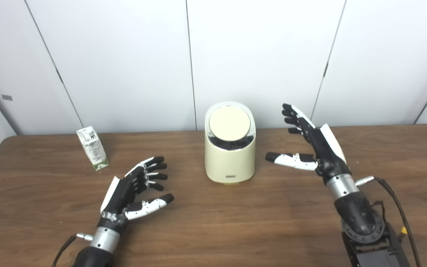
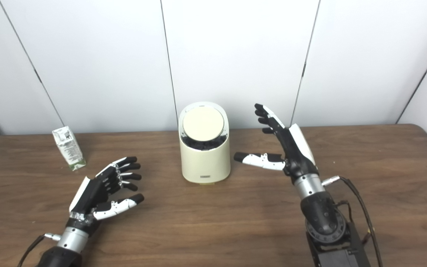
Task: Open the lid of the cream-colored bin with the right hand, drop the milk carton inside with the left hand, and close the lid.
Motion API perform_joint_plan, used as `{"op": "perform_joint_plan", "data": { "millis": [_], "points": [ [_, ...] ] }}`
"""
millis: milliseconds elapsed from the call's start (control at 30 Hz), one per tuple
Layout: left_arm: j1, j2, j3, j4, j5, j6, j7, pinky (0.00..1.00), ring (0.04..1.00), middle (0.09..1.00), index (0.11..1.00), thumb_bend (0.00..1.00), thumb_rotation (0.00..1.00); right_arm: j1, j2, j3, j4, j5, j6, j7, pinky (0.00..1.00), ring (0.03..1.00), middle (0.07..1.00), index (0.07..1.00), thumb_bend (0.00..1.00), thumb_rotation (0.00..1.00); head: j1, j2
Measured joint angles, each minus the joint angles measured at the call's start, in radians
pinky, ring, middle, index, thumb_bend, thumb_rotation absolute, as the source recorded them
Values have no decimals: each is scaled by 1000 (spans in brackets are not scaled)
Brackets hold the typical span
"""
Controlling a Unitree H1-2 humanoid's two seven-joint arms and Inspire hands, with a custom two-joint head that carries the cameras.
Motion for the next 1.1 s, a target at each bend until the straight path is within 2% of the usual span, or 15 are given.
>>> {"op": "perform_joint_plan", "data": {
  "millis": [167,333,467,700,867,1100],
  "points": [
    [0,-1,0,2,-1,-1,0,595,705,794,845,702,88,-51,1,8,13,-13,48,1,729,871,901,921,891,479,2,-3],
    [0,-2,0,2,0,-2,0,593,706,794,846,705,91,-111,7,22,15,-19,109,2,769,884,909,932,869,447,2,-6],
    [0,-3,0,1,0,-2,0,591,705,792,844,706,94,-150,7,50,18,-36,150,12,733,878,913,941,876,471,5,-5],
    [0,-3,0,2,2,-2,1,600,700,790,839,712,102,-175,26,76,18,-47,222,20,752,892,926,951,823,430,6,-6],
    [0,-5,1,2,6,-2,4,600,702,790,840,719,121,-210,50,92,67,-61,234,10,698,870,914,932,826,386,9,-9],
    [0,-5,2,2,1,-2,3,608,707,794,843,713,106,-242,77,100,132,-61,232,-24,699,874,920,927,838,361,12,-11]
  ]
}}
